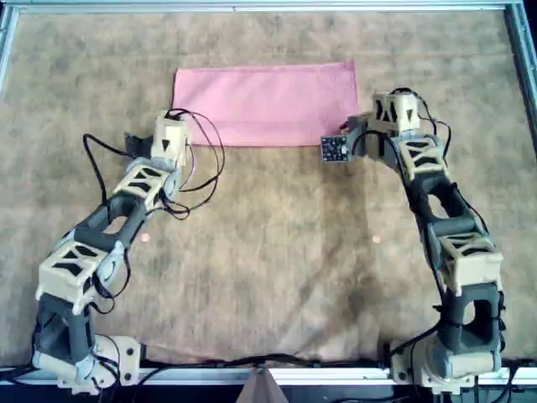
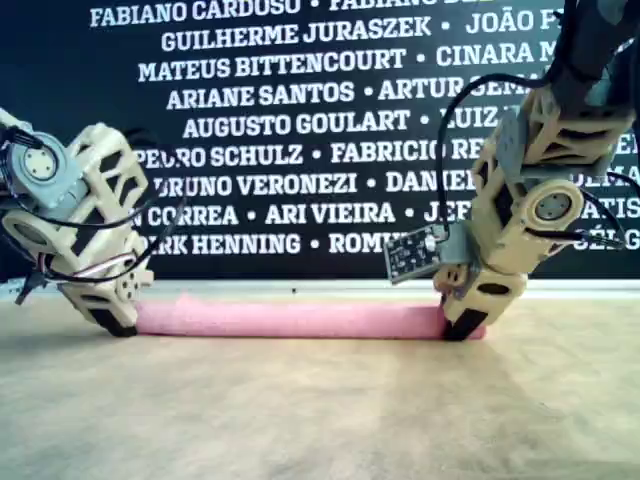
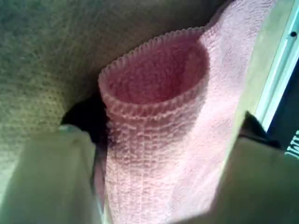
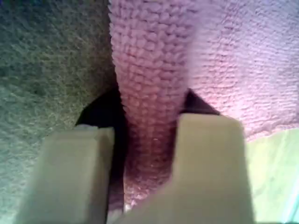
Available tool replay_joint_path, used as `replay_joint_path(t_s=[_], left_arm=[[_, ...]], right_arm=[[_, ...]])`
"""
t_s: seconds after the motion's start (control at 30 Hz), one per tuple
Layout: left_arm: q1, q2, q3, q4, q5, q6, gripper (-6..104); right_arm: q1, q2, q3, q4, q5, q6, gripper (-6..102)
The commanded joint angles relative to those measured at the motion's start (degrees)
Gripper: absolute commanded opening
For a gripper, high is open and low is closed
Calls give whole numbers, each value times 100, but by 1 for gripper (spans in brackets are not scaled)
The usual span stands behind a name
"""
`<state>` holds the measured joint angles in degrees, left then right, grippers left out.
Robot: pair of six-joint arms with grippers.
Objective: Fold a cloth
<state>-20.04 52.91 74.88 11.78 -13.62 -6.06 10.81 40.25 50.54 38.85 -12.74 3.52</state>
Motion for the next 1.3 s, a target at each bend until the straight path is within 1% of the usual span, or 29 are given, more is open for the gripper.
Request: replay_joint_path(t_s=[0.0,0.1,0.13,0.17,0.27,0.3,0.33,0.37,0.4,0.43,0.5,0.6,0.73,0.93,1.1,1.27], left_arm=[[-105,255,-229,-132,0,35,77],[-105,264,-255,-132,0,35,57],[-105,264,-290,-141,0,26,48],[-97,264,-325,-220,0,-44,39],[-26,264,-352,-466,0,-62,11],[-26,264,-352,-642,-26,-62,3],[-26,264,-343,-809,-62,-62,-3],[-26,264,-299,-879,-62,-9,-5],[-26,264,-237,-940,-70,0,-4],[-26,264,-229,-940,-70,-53,-1],[-26,264,-211,-940,-9,-9,2],[-88,272,-62,-940,-88,18,2],[-114,554,466,-940,0,26,2],[-114,1046,1283,-940,0,26,2],[-114,1318,1652,-940,0,26,2],[-123,1758,2013,-940,0,26,2]], right_arm=[[-70,281,-413,88,-44,44,28],[-88,281,-413,79,-53,44,18],[-88,281,-413,114,-53,44,14],[-88,281,-413,141,-53,44,10],[-88,290,-413,141,-62,44,-2],[-88,290,-413,141,-62,44,-4],[-97,290,-413,141,-62,44,-3],[-97,290,-413,141,-62,44,-2],[-97,290,-413,141,-62,44,-1],[-97,299,-413,141,-62,44,-1],[-97,308,-413,149,-62,44,-1],[-88,501,-281,158,-62,53,-1],[-88,782,-167,220,-53,53,-1],[0,1178,105,677,-53,53,-1],[9,1292,369,694,-9,53,-1],[18,1679,888,712,-53,53,-1]])
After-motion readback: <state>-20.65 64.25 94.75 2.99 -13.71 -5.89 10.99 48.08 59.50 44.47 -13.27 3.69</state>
